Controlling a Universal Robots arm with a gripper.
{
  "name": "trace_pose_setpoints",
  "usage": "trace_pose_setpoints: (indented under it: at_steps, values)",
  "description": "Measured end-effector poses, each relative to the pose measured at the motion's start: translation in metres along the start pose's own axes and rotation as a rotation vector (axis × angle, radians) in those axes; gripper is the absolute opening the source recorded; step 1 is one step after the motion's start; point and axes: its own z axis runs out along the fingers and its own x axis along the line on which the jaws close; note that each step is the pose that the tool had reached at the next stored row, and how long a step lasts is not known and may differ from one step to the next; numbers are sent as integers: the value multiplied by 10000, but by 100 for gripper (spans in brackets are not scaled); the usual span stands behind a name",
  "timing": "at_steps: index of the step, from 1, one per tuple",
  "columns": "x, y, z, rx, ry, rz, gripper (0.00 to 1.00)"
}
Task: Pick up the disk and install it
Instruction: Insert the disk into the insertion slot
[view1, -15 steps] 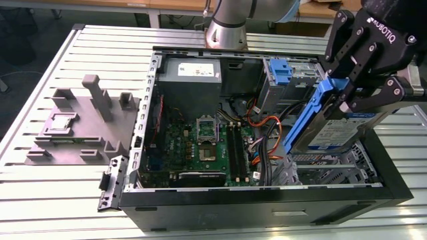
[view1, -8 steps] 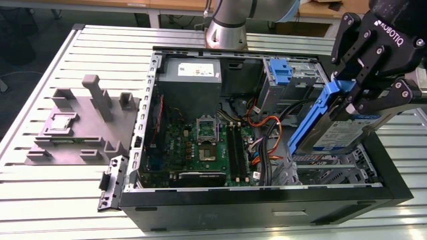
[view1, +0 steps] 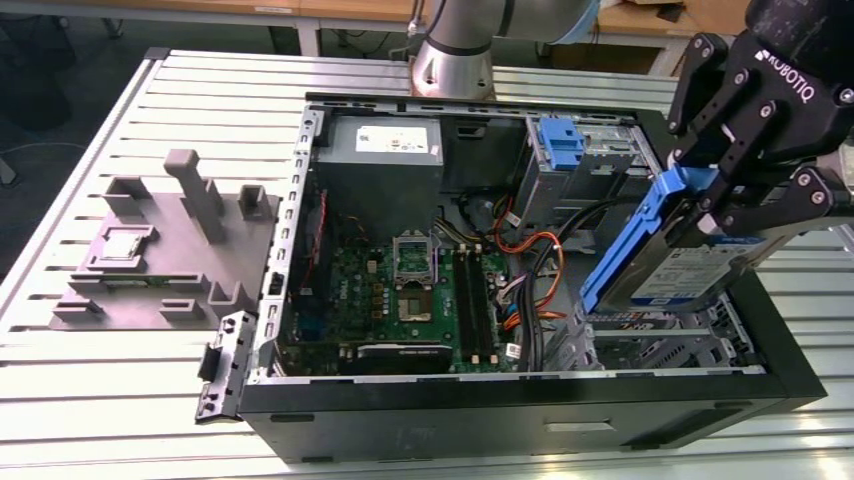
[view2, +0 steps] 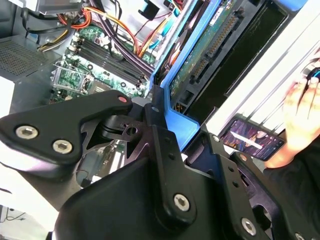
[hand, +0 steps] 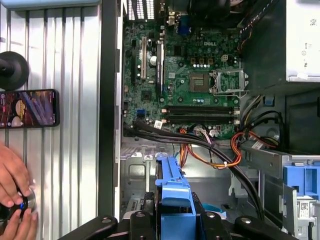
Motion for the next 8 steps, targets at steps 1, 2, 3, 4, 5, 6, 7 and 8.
trace_pose_setpoints:
  at_steps: [1,2,3,4,5,6,7,8]
  values:
    - [2,-8,2,0,0,0,37]
    - [4,-14,4,0,0,0,37]
    - [6,-19,7,0,0,0,37]
    - [7,-22,8,0,3,0,37]
    - [7,-24,10,0,4,1,37]
    - [8,-26,13,-1,3,1,37]
    - [8,-30,18,0,2,0,37]
    - [10,-33,21,0,2,0,37]
